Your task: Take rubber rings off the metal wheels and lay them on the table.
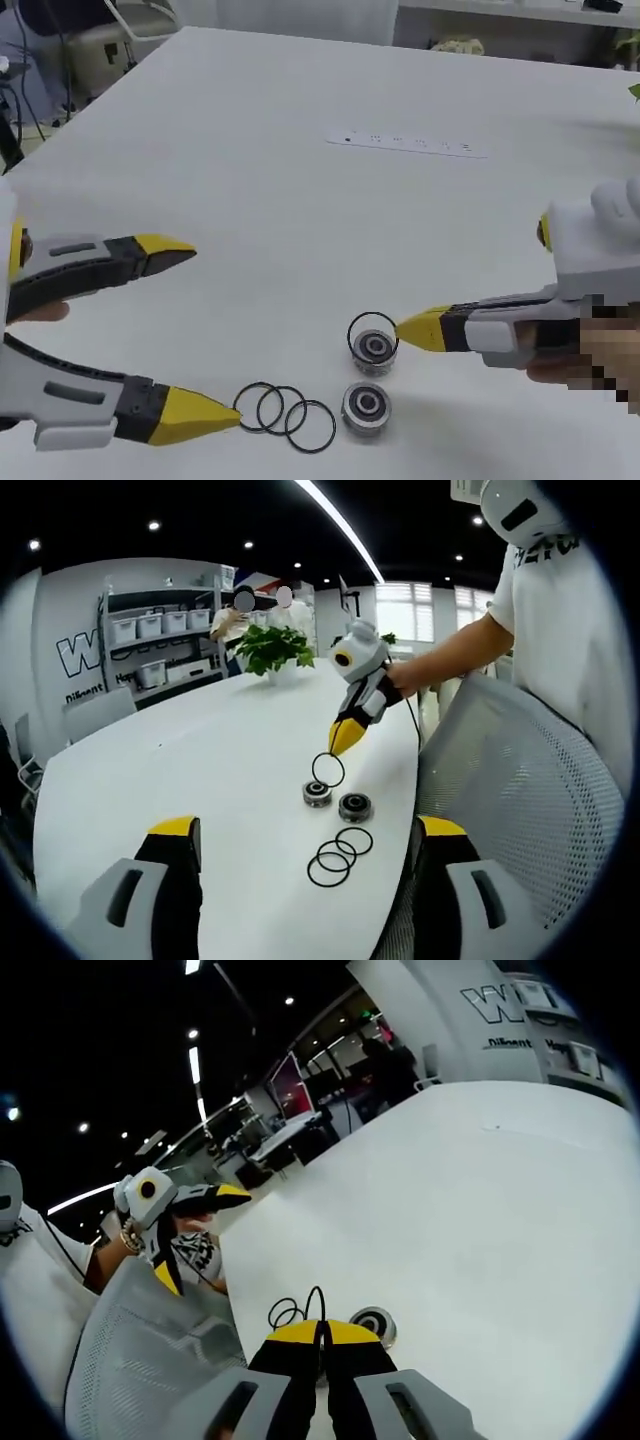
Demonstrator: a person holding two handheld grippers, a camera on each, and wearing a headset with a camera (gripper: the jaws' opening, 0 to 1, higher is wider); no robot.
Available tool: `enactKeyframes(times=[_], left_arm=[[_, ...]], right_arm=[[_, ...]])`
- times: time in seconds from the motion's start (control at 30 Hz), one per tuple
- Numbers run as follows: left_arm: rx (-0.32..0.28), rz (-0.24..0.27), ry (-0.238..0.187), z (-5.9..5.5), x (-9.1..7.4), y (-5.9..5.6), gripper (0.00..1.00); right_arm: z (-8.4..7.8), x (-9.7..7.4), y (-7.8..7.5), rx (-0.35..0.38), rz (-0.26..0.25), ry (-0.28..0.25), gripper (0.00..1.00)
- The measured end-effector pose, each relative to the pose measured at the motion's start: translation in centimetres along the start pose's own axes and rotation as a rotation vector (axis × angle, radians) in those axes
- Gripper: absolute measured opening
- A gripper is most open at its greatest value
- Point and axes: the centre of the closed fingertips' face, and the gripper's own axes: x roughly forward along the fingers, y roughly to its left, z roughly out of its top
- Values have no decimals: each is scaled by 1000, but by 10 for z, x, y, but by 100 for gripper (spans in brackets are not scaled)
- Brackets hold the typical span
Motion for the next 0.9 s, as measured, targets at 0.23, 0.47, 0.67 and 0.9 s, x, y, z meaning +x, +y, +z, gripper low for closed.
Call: enactKeyframes(times=[0.23,0.47,0.67,0.9], left_arm=[[-51,27,0,-12,-7,-8,87],[-77,46,24,-26,-12,-13,87],[-96,58,23,-31,-14,-17,87],[-101,76,10,-29,-16,-15,86]], right_arm=[[6,-1,11,-22,12,-8,0],[8,0,22,-38,24,-10,0],[12,2,33,-55,38,-12,0],[18,4,48,-80,62,-15,0]])
